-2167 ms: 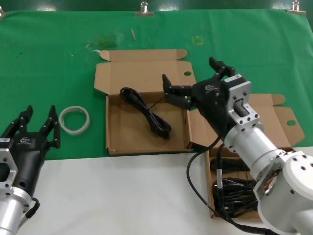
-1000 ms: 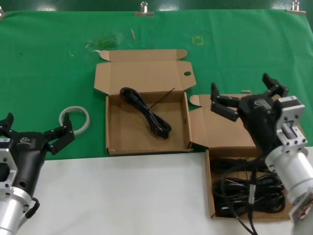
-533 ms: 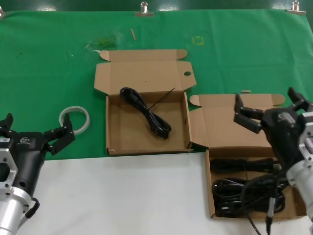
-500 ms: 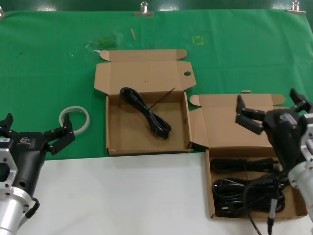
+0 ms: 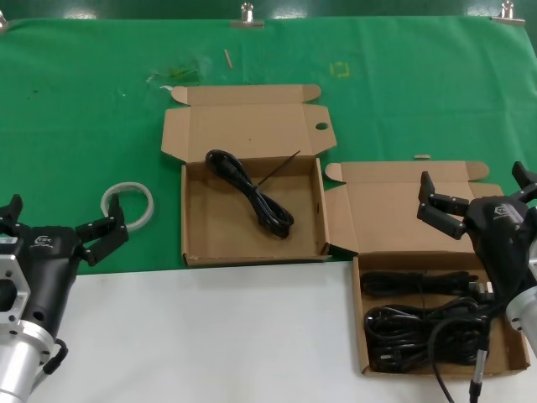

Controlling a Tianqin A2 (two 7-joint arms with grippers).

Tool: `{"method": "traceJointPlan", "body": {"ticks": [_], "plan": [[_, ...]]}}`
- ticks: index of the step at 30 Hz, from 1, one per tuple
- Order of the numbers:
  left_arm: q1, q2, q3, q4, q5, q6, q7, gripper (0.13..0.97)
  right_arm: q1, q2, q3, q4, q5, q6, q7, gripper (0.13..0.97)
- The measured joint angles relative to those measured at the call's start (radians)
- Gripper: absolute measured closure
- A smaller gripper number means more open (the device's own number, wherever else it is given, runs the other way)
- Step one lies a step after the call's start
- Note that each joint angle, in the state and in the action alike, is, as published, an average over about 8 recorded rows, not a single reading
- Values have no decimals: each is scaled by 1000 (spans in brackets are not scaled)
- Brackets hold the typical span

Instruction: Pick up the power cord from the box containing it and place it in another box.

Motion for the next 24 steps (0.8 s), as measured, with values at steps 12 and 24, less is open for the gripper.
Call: {"method": "traceJointPlan", "body": {"ticks": [12,24], "plan": [[0,0,0,0,0,0,0,132,0,0,0,0,0,0,0,129],[0,0,0,0,0,0,0,132,0,0,0,0,0,0,0,129]]}}
